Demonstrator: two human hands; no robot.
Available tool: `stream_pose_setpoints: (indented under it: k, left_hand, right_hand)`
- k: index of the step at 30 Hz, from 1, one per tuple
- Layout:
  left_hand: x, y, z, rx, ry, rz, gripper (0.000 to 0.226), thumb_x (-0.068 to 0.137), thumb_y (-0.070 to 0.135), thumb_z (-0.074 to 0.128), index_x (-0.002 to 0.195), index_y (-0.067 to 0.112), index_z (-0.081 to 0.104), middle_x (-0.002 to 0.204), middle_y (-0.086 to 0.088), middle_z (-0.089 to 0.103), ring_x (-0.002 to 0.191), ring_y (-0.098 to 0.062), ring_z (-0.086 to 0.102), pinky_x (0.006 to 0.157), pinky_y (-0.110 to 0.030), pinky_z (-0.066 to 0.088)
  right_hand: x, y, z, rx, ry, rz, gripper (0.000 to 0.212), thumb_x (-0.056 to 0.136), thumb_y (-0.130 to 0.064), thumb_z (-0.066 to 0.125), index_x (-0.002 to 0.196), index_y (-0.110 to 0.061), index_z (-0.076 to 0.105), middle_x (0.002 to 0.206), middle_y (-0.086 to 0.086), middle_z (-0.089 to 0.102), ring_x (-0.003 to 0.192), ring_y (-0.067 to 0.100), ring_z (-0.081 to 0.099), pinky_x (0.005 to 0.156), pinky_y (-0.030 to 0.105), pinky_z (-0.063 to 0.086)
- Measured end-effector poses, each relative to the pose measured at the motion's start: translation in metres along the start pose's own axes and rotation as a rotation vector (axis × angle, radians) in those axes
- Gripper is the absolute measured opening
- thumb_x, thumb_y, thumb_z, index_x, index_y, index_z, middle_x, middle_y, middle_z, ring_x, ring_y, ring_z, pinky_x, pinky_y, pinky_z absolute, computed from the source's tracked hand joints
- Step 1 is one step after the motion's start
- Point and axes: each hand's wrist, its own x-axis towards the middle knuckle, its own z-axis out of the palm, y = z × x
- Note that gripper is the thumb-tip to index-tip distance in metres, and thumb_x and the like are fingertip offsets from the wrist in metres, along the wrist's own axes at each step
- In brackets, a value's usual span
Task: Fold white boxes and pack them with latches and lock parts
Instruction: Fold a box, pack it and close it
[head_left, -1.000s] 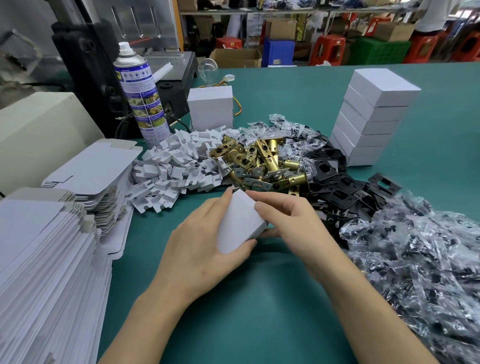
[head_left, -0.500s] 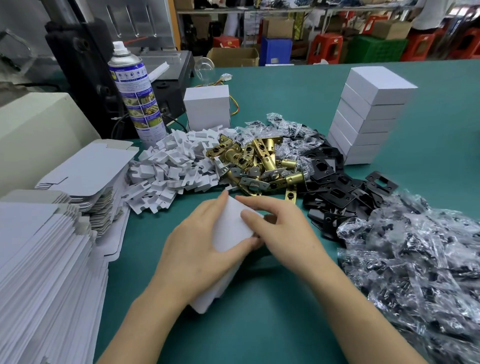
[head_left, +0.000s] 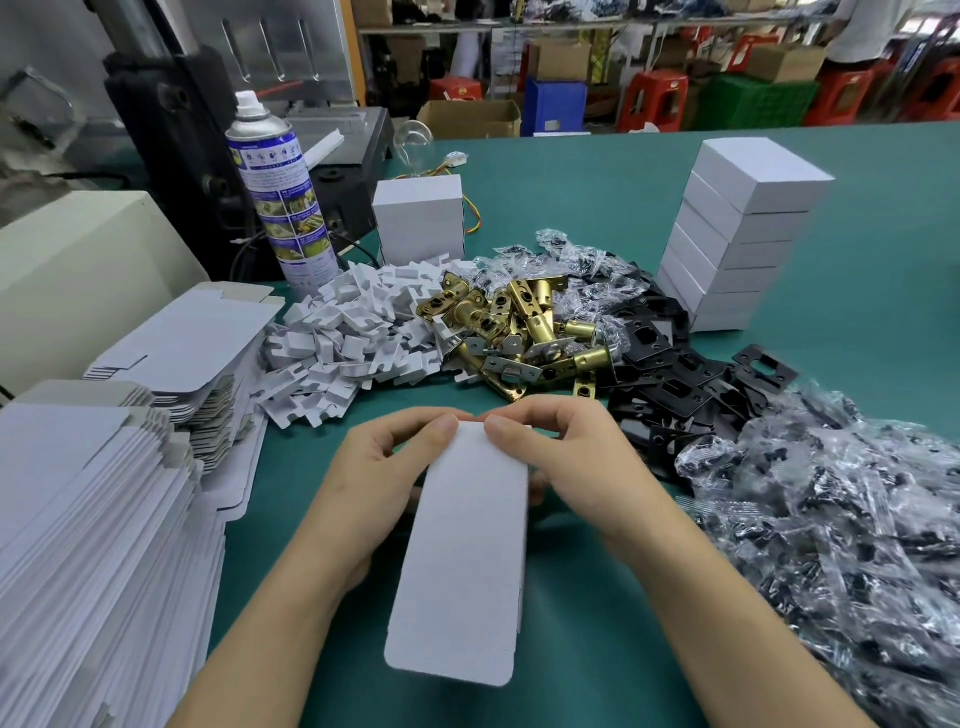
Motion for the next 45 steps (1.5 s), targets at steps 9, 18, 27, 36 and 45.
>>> stream_pose_setpoints:
  k: [9, 18, 27, 36, 45]
  left_hand:
    - [0.004, -0.002, 0.000, -0.192, 0.148, -0.082, 0.014, 0.098, 0.027, 0.071, 0.098, 0.025, 0.085, 0.088, 0.000, 0.081, 0.067, -0.010, 0.067, 0.055, -0.021, 0.052]
    - [0.010, -0.011, -0.006, -0.130, 0.270, 0.014, 0.024, 0.104, 0.018, 0.061, 0.088, 0.021, 0.078, 0.079, -0.003, 0.077, 0.057, -0.021, 0.067, 0.045, -0.025, 0.044]
    - [0.008, -0.009, -0.005, -0.087, 0.005, 0.345, 0.057, 0.099, 0.072, 0.041, 0.126, 0.032, 0.071, 0.125, 0.007, 0.076, 0.118, -0.011, 0.070, 0.094, -0.024, 0.054]
    - [0.007, -0.011, -0.007, 0.097, -0.019, 0.432, 0.032, 0.072, 0.045, 0.082, 0.103, 0.049, 0.076, 0.105, 0.010, 0.080, 0.098, -0.013, 0.075, 0.088, -0.022, 0.057]
    - [0.007, -0.012, -0.004, 0.108, -0.024, 0.420, 0.035, 0.072, 0.048, 0.084, 0.107, 0.050, 0.076, 0.107, 0.012, 0.080, 0.099, -0.017, 0.076, 0.090, -0.032, 0.061]
  right_hand:
    - [0.000, -0.003, 0.000, -0.105, 0.051, -0.083, 0.020, 0.103, -0.032, 0.059, 0.110, -0.036, 0.078, 0.096, -0.016, 0.075, 0.081, 0.012, 0.065, 0.068, 0.027, 0.048]
    - [-0.005, -0.007, 0.000, -0.394, -0.046, -0.527, 0.038, 0.077, -0.023, 0.090, 0.112, -0.020, 0.074, 0.120, -0.010, 0.070, 0.120, 0.008, 0.061, 0.104, 0.025, 0.044]
    - [0.004, 0.002, -0.010, -0.302, 0.080, -0.292, 0.029, 0.080, -0.041, 0.082, 0.105, -0.028, 0.075, 0.099, -0.011, 0.077, 0.091, 0.010, 0.070, 0.083, 0.041, 0.056]
    - [0.006, -0.003, -0.015, -0.010, 0.184, -0.369, 0.049, 0.096, -0.059, 0.048, 0.106, -0.016, 0.070, 0.093, 0.000, 0.073, 0.083, 0.011, 0.067, 0.076, 0.025, 0.051]
    - [0.063, -0.058, -0.026, -0.600, 0.551, -0.327, 0.034, 0.094, -0.043, 0.061, 0.069, -0.020, 0.066, 0.061, -0.008, 0.061, 0.064, 0.010, 0.056, 0.062, 0.030, 0.044]
